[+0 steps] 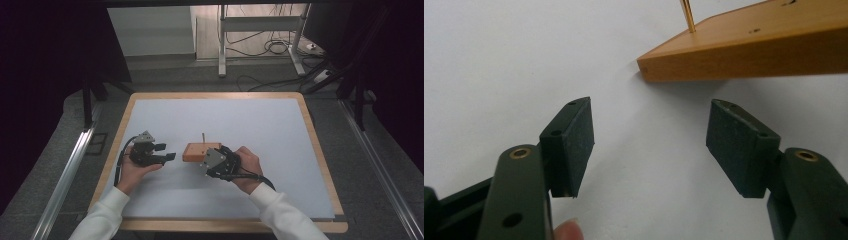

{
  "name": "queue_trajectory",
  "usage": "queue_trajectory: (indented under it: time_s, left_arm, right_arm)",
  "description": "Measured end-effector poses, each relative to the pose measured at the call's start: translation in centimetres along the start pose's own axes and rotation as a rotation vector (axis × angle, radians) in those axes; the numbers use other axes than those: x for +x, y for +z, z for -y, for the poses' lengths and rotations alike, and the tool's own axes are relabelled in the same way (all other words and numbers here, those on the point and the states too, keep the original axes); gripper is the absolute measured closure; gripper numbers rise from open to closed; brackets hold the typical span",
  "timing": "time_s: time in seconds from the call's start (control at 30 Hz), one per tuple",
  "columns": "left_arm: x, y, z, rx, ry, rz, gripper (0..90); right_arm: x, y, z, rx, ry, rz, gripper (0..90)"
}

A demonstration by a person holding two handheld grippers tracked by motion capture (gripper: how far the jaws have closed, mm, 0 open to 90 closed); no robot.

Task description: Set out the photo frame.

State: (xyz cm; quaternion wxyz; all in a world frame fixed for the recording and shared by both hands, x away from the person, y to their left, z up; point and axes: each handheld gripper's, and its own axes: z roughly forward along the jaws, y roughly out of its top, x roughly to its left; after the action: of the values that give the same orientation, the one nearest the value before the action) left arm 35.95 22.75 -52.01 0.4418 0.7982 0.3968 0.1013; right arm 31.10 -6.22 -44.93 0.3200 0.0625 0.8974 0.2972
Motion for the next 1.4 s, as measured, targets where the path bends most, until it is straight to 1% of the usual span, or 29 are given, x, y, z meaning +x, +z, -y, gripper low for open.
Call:
queue_trajectory:
  time_s: [0.2, 0.33, 0.43, 0.53, 0.67, 0.77, 0.8, 0.93, 1.03, 1.07, 1.13, 1.2, 1.27, 1.4]
  left_arm:
    - [0.0, 0.2, 0.3, 0.004, -0.002, 0.005, 35.7]
    - [0.1, 0.3, 0.4, 0.008, -0.004, 0.006, 35.6]
    - [0.1, 0.4, 0.5, 0.008, -0.004, 0.007, 35.7]
    - [0.1, 0.4, 0.6, 0.007, -0.006, 0.006, 35.7]
    - [0.2, 0.4, 0.6, 0.003, -0.008, 0.008, 35.7]
    - [0.3, 0.3, 0.7, -0.001, -0.016, 0.009, 35.7]
    - [0.4, 0.3, 0.7, -0.003, -0.017, 0.010, 35.8]
    - [0.4, 0.3, 0.7, -0.002, -0.017, 0.008, 35.8]
    - [0.4, 0.3, 0.7, -0.004, -0.018, 0.007, 35.8]
    - [0.4, 0.3, 0.7, -0.004, -0.018, 0.008, 35.8]
    - [0.4, 0.4, 0.7, -0.004, -0.018, 0.008, 35.8]
    - [0.3, 0.4, 0.7, -0.006, -0.019, 0.009, 35.8]
    - [0.2, 0.4, 0.6, -0.005, -0.014, 0.009, 35.7]
    - [0.3, 0.4, 0.6, -0.005, -0.018, 0.010, 35.7]
  right_arm:
    - [-0.6, 0.2, -0.6, 0.011, -0.014, -0.019, 60.7]
    - [-0.7, 0.4, -1.0, 0.026, -0.046, -0.012, 62.9]
    - [-0.7, 0.5, -1.3, 0.042, -0.087, 0.003, 65.5]
    - [-1.2, 0.6, -1.7, 0.050, -0.098, -0.005, 66.3]
    - [-1.8, 0.5, -1.9, 0.044, -0.092, -0.019, 67.6]
    - [-2.3, 0.1, -2.2, 0.024, -0.071, -0.031, 69.0]
    - [-2.5, -0.1, -2.3, 0.019, -0.053, -0.045, 69.1]
    - [-2.9, -1.1, -2.6, 0.006, -0.032, -0.086, 69.1]
    - [-3.3, -2.3, -2.6, -0.023, -0.008, -0.130, 69.0]
    - [-3.4, -2.8, -2.5, -0.034, 0.003, -0.151, 69.0]
    - [-3.3, -3.2, -2.5, -0.034, -0.005, -0.168, 68.9]
    - [-3.2, -3.3, -2.3, -0.029, -0.009, -0.163, 68.8]
    - [-3.3, -3.3, -2.1, -0.029, 0.001, -0.158, 68.5]
    - [-4.1, -3.3, -1.6, -0.017, 0.034, -0.122, 67.7]
